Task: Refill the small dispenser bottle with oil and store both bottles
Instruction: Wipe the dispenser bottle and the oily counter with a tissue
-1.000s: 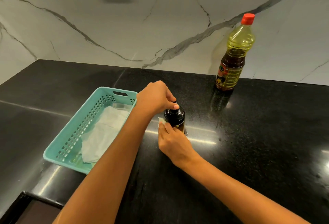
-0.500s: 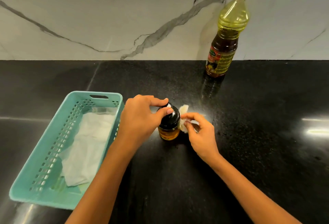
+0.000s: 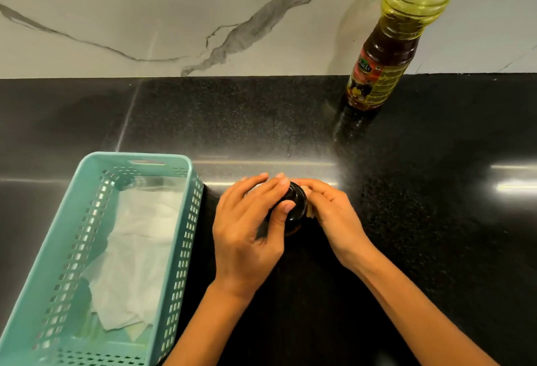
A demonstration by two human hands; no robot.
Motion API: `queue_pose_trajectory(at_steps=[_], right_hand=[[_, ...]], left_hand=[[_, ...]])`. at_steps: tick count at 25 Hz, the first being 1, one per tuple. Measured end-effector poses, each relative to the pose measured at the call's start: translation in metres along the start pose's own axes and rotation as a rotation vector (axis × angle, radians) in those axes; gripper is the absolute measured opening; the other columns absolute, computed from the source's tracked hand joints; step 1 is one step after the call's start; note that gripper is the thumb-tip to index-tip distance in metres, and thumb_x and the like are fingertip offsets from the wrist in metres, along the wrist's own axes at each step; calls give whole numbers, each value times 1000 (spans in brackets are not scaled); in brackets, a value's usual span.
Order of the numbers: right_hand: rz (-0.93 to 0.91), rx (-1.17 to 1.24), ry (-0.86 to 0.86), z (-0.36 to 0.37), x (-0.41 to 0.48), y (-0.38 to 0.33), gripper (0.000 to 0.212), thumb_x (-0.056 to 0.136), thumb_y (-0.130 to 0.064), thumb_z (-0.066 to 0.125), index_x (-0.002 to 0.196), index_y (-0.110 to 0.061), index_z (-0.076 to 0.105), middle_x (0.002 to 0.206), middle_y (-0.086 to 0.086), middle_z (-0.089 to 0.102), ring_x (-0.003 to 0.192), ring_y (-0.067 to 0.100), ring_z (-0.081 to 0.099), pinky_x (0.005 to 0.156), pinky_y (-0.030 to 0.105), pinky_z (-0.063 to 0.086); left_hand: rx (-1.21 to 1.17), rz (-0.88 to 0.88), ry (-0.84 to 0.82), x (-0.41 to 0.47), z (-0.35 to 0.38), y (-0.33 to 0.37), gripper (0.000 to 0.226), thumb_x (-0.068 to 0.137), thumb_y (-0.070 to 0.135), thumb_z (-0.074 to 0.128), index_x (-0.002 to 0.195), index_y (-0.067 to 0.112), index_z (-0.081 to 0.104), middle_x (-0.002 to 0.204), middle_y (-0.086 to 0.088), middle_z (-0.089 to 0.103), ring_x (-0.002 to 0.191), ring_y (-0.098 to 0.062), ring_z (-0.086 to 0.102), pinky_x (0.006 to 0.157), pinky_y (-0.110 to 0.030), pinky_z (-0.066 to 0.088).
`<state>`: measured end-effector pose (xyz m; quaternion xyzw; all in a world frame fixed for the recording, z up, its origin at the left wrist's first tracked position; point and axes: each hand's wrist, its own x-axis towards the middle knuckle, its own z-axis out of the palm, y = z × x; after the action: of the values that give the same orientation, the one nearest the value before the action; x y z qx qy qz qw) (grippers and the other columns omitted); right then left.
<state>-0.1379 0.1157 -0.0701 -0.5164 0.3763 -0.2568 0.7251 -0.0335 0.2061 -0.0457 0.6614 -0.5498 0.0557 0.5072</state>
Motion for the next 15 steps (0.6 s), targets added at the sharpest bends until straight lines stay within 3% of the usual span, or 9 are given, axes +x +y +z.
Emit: queue_pose_trajectory(at_steps=[3, 9, 13, 15], right_hand=[[-29, 136, -58, 0, 0, -10, 29, 88, -13, 44, 95, -17, 71, 104, 8, 71, 101, 20, 64, 91, 30, 49], [40, 10, -123, -6, 10, 5, 34, 83, -17, 41, 100, -8, 69, 105, 10, 70, 102, 19, 63, 90, 30, 45], [22, 210, -206, -9, 11, -17, 40, 91, -23, 40, 92, 4, 70, 101, 18, 70, 98, 26, 64, 89, 30, 49], [38, 243, -226, -12, 9, -21, 40, 92, -24, 40, 91, 1, 72, 99, 16, 70, 96, 24, 65, 87, 28, 50]], left_hand=[[72, 50, -3, -2, 3, -3, 22, 89, 18, 58, 110, 14, 60, 112, -3, 65, 109, -22, 58, 90, -39, 49], [139, 104, 64, -5, 8, -5, 17, 91, 21, 56, 107, 17, 61, 108, 1, 60, 99, -18, 55, 83, -38, 49], [148, 132, 81, -8, 10, -6, 17, 93, 23, 54, 107, 16, 60, 108, 1, 60, 98, -17, 56, 80, -42, 50], [150, 143, 85, -8, 10, -6, 18, 93, 23, 54, 107, 16, 60, 108, 1, 60, 98, -16, 57, 79, -42, 50]])
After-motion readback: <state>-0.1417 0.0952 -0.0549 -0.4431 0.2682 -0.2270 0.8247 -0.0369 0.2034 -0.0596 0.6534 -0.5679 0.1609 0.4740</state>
